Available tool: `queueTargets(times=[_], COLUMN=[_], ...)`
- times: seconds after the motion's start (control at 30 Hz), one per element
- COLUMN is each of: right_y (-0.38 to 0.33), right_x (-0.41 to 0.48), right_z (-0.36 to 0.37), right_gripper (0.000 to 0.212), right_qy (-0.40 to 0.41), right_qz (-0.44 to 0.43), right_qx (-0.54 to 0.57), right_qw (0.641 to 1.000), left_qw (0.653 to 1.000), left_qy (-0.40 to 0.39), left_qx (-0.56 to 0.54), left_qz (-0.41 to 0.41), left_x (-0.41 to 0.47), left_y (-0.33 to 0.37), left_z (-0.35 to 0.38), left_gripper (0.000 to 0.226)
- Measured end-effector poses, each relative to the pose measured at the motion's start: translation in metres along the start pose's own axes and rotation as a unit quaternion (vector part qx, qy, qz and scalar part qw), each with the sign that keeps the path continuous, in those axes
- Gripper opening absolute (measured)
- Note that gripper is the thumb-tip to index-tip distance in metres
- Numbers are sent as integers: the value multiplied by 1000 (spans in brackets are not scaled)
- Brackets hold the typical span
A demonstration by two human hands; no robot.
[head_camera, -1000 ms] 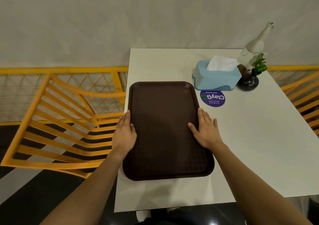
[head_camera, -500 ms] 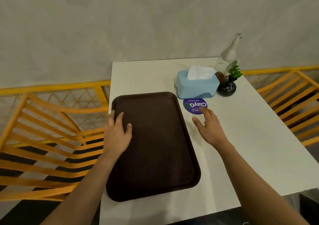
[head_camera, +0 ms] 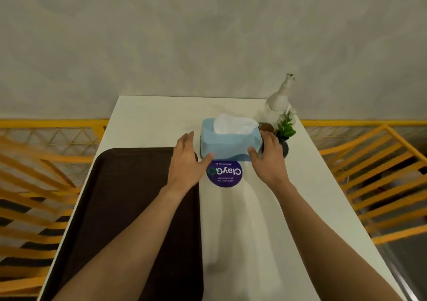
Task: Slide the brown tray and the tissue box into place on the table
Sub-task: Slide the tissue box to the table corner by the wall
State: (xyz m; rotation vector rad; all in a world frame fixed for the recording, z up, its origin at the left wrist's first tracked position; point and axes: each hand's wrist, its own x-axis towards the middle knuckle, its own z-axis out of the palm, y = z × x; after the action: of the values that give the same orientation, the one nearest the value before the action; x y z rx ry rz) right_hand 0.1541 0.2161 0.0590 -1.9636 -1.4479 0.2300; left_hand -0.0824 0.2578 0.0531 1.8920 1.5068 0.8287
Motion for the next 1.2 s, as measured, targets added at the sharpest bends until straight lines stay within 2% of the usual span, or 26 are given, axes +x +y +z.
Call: queueTargets(times=[0.3,0.37,0.5,0.6,0.77,1.0,1.2], right_y=[32,35,36,38,34,17,-13], right_x=[17,17,22,29,44,68,82], right_z=[22,27,35,40,49,66,90], right_gripper=[75,74,57,52,61,55,56], right_qy=[-54,-60,-60,-56,-62,-64,-96], right_qz=[31,45,63,69,85,74,54], right_qx=[85,117,173,182,164,162,142], right_qw=[994,990,981,979,981,982,984], left_qw=[999,999,1000,1000,998,997,998], left_qy=[-10,-9,-4,2,-17,-22,-17], left_qx=[4,3,-9,-21,-61,-67,-50], left_qz=[-48,-43,-1,-1,-4,-24,-33], left_x=[43,49,58,63,80,109,129], left_y=[8,7,1,0,-6,-23,-51], left_z=[40,42,47,50,47,29,0], left_gripper=[110,102,70,68,67,63,67])
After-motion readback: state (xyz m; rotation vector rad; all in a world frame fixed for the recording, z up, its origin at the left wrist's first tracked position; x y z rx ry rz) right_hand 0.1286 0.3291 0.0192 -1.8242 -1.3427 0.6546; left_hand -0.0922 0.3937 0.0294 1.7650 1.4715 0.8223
